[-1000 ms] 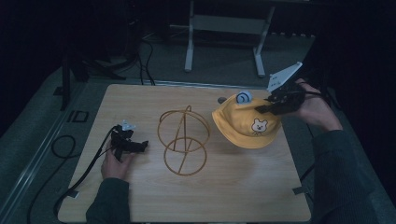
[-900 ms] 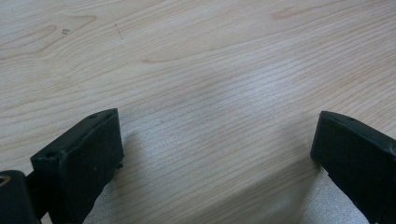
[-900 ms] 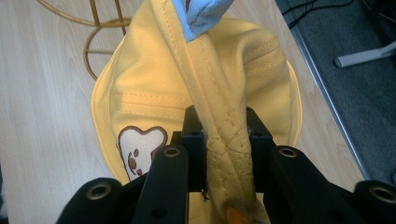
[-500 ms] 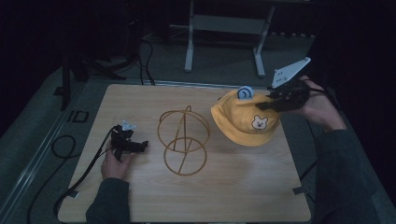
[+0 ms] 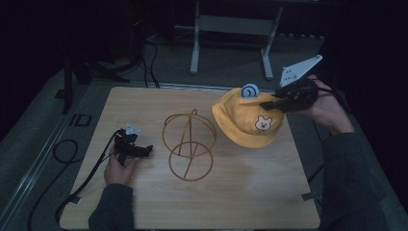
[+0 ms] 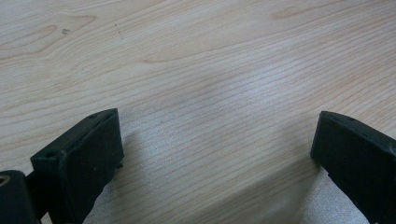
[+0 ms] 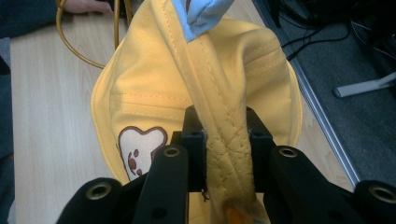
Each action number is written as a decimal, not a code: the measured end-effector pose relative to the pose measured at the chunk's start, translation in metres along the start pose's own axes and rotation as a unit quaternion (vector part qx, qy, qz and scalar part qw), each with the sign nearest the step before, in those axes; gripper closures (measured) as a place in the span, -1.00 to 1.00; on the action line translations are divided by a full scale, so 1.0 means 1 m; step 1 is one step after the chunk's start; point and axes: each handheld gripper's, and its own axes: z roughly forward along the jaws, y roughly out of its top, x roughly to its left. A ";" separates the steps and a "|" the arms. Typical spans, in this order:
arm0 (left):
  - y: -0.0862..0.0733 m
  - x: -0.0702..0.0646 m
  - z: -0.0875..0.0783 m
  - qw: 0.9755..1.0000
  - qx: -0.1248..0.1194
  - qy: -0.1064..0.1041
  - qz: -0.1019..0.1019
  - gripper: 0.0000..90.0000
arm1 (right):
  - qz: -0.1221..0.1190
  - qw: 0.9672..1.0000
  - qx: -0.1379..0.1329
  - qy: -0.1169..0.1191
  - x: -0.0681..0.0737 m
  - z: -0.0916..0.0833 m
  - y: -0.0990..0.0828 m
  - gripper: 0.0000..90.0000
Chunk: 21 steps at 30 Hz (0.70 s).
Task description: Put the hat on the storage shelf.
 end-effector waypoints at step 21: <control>0.000 0.000 0.000 1.000 0.001 0.000 0.000 -0.95 | 0.004 0.999 -0.045 0.011 0.003 0.008 0.013 0.69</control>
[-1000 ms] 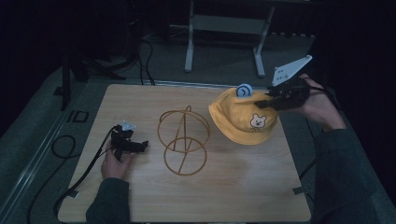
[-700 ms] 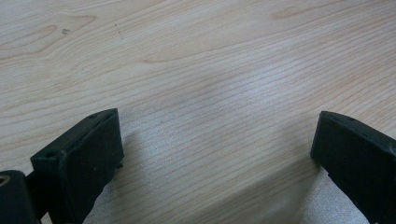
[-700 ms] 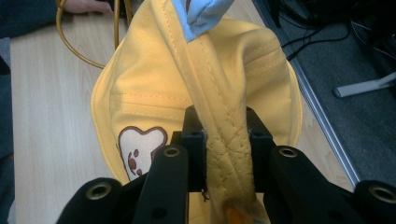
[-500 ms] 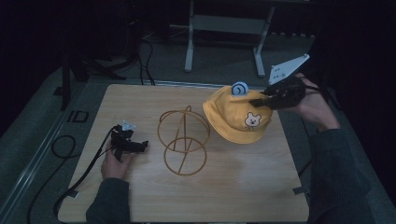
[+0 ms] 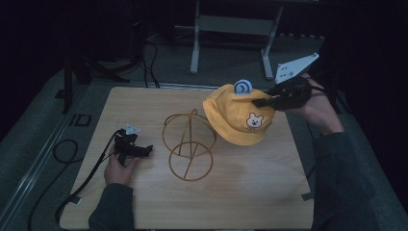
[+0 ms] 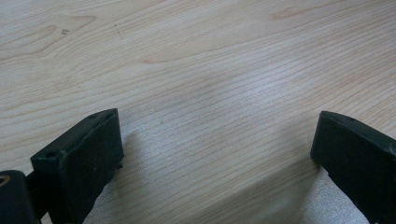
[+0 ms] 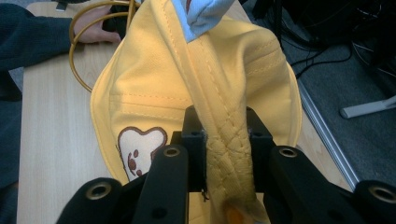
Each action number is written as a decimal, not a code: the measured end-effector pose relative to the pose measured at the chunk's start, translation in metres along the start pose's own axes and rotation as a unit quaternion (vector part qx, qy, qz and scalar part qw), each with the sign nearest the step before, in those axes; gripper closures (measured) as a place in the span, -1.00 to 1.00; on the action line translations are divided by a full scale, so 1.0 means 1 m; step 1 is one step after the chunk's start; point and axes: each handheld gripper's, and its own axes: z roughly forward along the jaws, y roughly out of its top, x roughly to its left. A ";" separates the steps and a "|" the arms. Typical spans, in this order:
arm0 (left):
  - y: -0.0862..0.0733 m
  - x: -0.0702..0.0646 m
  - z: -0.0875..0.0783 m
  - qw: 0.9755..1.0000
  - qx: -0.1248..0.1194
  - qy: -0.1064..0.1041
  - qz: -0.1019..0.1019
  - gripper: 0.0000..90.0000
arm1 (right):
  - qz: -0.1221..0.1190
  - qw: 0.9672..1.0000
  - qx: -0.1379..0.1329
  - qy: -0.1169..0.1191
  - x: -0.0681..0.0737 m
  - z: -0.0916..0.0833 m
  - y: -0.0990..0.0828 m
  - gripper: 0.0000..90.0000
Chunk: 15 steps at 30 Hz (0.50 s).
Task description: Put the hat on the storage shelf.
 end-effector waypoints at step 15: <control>0.000 0.000 0.000 1.000 0.000 0.000 0.000 -0.95 | -0.008 1.000 -0.020 0.006 0.005 -0.001 0.016 0.69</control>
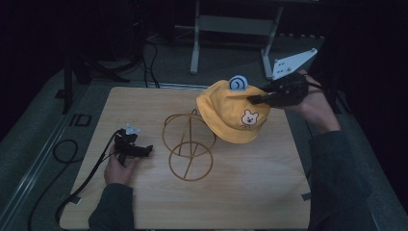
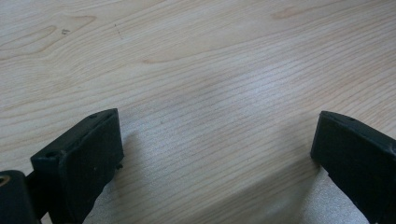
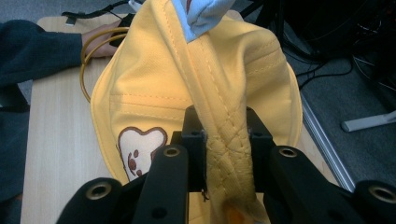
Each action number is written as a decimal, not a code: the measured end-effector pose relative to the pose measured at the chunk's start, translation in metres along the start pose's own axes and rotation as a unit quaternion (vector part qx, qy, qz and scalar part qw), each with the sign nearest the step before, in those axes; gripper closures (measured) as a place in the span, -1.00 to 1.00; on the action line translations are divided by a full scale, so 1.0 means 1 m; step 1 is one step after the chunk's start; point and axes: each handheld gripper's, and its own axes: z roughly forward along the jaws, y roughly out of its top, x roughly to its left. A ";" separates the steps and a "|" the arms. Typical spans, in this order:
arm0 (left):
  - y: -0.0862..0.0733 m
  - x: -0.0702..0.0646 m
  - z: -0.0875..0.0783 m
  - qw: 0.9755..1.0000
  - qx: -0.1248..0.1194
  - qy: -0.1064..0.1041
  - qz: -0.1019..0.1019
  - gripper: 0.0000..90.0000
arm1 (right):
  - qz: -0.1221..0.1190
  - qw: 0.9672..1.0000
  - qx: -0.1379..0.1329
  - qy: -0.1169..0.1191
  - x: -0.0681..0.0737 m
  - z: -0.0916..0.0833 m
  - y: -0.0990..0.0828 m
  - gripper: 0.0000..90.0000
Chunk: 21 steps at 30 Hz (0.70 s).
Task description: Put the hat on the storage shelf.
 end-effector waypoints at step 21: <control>0.000 0.000 0.000 1.000 0.000 0.000 0.000 -0.95 | -0.011 1.000 -0.001 0.006 0.007 0.008 0.015 0.69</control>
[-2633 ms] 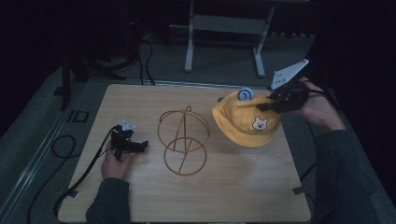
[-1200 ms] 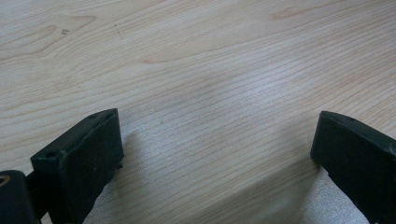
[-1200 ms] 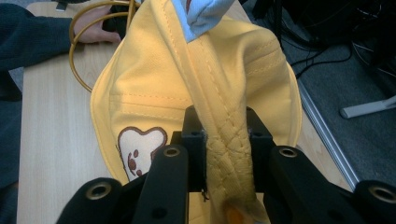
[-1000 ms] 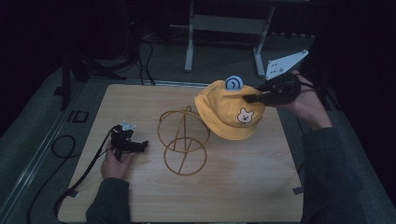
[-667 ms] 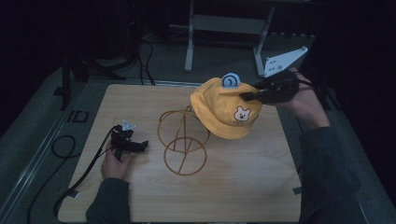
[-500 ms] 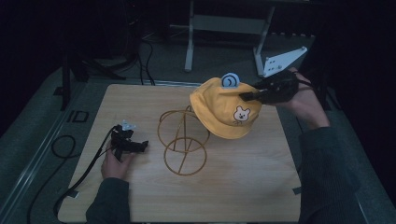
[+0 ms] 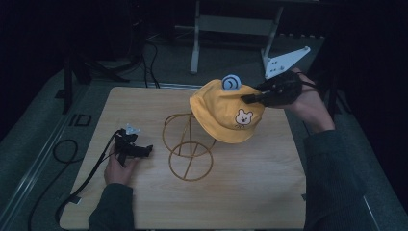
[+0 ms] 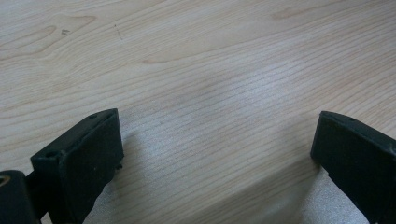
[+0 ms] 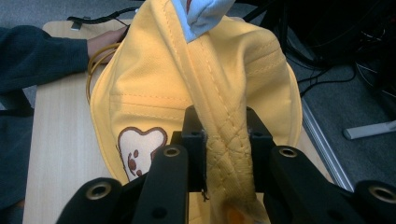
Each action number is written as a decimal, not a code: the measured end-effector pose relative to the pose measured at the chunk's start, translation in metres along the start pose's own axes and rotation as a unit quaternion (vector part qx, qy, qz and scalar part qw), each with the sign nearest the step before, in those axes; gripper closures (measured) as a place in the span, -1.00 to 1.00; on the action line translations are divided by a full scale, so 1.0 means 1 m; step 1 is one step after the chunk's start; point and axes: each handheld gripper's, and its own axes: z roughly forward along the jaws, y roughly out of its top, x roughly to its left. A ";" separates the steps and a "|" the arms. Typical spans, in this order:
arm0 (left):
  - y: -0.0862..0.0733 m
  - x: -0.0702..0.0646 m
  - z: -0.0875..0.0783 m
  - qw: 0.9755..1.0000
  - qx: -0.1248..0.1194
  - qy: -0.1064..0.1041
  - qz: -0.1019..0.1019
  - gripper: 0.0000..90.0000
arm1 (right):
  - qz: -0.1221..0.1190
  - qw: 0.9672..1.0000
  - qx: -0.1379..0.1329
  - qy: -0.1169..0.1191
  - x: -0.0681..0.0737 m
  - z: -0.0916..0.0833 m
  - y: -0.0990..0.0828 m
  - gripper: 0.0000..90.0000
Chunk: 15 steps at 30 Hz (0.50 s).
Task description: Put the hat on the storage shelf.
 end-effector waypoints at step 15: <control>0.000 0.000 0.000 1.000 0.000 0.000 0.000 -0.95 | -0.011 1.000 0.005 0.004 0.006 0.009 0.014 0.69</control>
